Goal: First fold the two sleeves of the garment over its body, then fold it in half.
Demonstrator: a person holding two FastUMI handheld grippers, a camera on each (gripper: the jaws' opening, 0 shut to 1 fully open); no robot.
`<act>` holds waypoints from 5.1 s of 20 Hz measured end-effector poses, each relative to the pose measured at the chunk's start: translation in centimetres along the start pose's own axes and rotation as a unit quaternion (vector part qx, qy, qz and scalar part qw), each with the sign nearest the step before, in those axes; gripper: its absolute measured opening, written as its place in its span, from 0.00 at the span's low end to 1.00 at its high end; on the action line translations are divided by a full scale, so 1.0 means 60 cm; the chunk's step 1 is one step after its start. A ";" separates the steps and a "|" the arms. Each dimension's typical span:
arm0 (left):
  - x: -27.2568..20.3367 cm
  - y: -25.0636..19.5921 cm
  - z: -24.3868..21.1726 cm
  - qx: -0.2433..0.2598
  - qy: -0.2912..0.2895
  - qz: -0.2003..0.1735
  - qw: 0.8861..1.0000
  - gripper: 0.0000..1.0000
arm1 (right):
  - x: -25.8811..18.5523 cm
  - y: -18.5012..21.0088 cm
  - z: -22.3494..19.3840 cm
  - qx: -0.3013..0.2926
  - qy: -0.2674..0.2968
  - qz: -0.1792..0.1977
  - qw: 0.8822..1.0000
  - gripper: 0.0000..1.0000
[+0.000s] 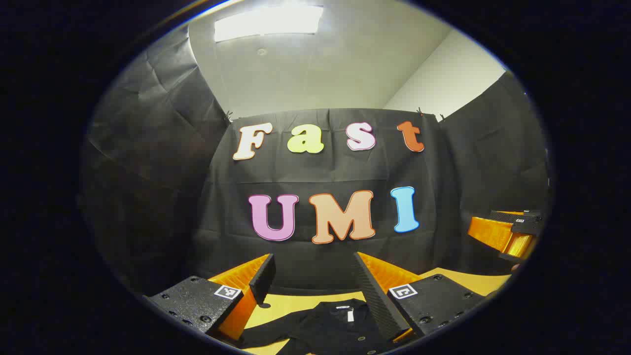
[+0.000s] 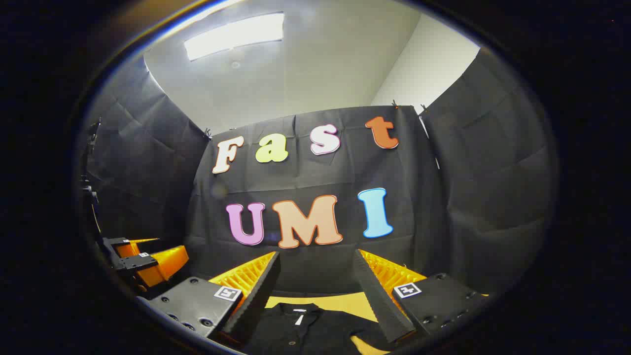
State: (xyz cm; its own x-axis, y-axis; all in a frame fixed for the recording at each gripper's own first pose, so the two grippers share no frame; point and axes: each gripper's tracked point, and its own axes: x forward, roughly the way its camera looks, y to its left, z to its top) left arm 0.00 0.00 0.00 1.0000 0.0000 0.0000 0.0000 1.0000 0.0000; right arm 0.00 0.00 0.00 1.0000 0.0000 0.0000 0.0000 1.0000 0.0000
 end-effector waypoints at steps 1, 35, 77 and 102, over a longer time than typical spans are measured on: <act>0.003 0.003 0.002 0.001 -0.001 0.003 1.000 0.92 | 0.002 0.001 0.006 -0.004 -0.005 0.003 1.000 0.93; -0.037 0.053 -0.028 -0.024 0.021 0.064 0.997 0.92 | -0.017 0.007 -0.008 -0.034 0.005 0.042 0.999 0.92; -0.017 0.019 -0.040 -0.009 0.029 0.046 0.998 0.93 | -0.030 -0.457 -0.301 -0.098 0.311 -0.172 0.929 0.98; -0.006 -0.104 -0.092 0.025 0.078 0.069 0.994 0.92 | -0.192 -0.569 -0.648 -0.017 0.622 -0.121 0.773 0.99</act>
State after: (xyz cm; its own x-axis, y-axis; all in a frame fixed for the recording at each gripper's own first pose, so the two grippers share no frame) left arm -0.36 -6.27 -5.52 0.9783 0.1409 -0.1516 -0.1330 0.9892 0.0611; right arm -11.52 -34.16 -38.91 0.1959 -0.2086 -0.9582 0.1662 0.9700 -0.1772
